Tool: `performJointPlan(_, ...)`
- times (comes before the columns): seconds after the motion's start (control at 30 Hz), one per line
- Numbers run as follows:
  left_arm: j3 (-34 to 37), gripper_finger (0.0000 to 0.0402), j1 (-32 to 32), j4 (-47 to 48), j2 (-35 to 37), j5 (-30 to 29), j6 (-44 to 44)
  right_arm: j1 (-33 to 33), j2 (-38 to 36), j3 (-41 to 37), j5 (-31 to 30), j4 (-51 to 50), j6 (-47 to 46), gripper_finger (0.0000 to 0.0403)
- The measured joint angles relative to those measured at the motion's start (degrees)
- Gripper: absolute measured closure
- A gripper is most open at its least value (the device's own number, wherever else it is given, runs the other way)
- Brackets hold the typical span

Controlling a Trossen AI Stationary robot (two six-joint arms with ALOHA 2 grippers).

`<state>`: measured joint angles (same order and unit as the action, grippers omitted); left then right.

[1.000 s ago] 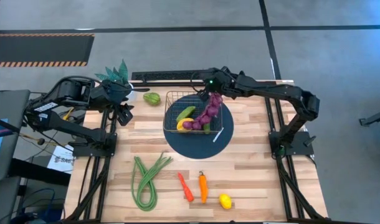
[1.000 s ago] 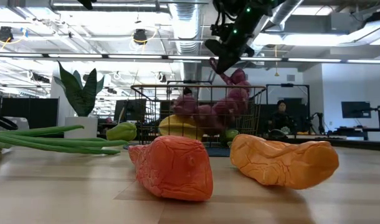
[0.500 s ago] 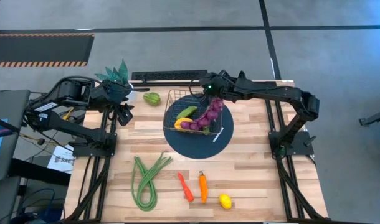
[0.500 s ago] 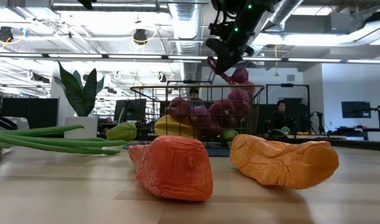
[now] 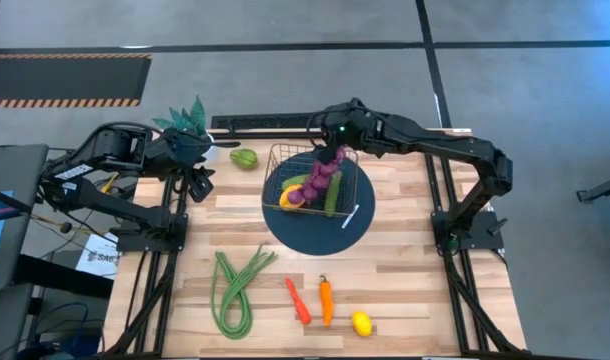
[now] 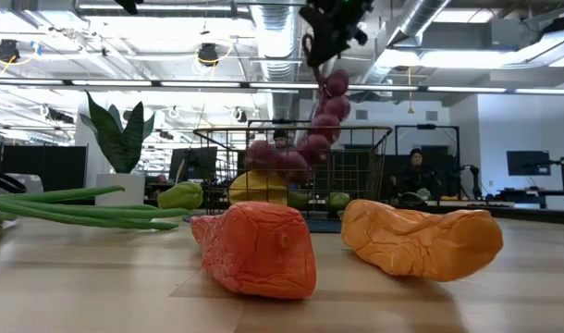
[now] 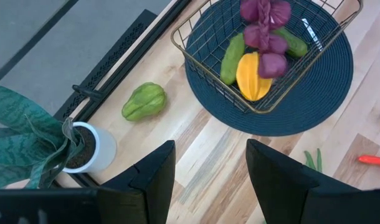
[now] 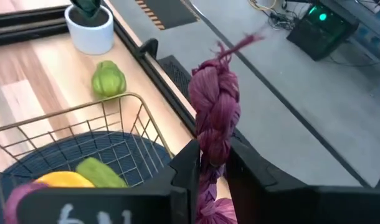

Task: Build produce basket
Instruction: Put the purple garlic into the wire basket, then put the green chayote into the wire basket

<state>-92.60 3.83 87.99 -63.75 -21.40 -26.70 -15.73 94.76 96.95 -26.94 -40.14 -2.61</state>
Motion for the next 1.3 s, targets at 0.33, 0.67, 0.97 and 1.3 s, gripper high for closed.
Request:
performJointPlan(0.33, 0.0, 0.0219, -0.01, 0.0, 0.0, 0.01, 0.54, 1.68, 0.11, -0.52, 0.72, -6.2, -4.01, 0.031)
performJointPlan(0.67, 0.0, 0.0219, 0.0, 0.0, -0.02, 0.03, 0.55, 2.49, 0.22, -1.97, 1.55, -7.47, -7.64, 0.0297)
performJointPlan(0.97, 0.0, 0.0219, 0.0, 0.0, -0.02, 0.04, 0.57, 2.54, 0.19, -1.96, 3.32, -7.23, -8.55, 0.0219)
performJointPlan(1.3, 0.02, 0.0219, 0.03, -5.57, -2.1, -1.34, 12.16, 2.91, -0.07, 8.51, 7.57, -12.07, -8.06, 0.0189)
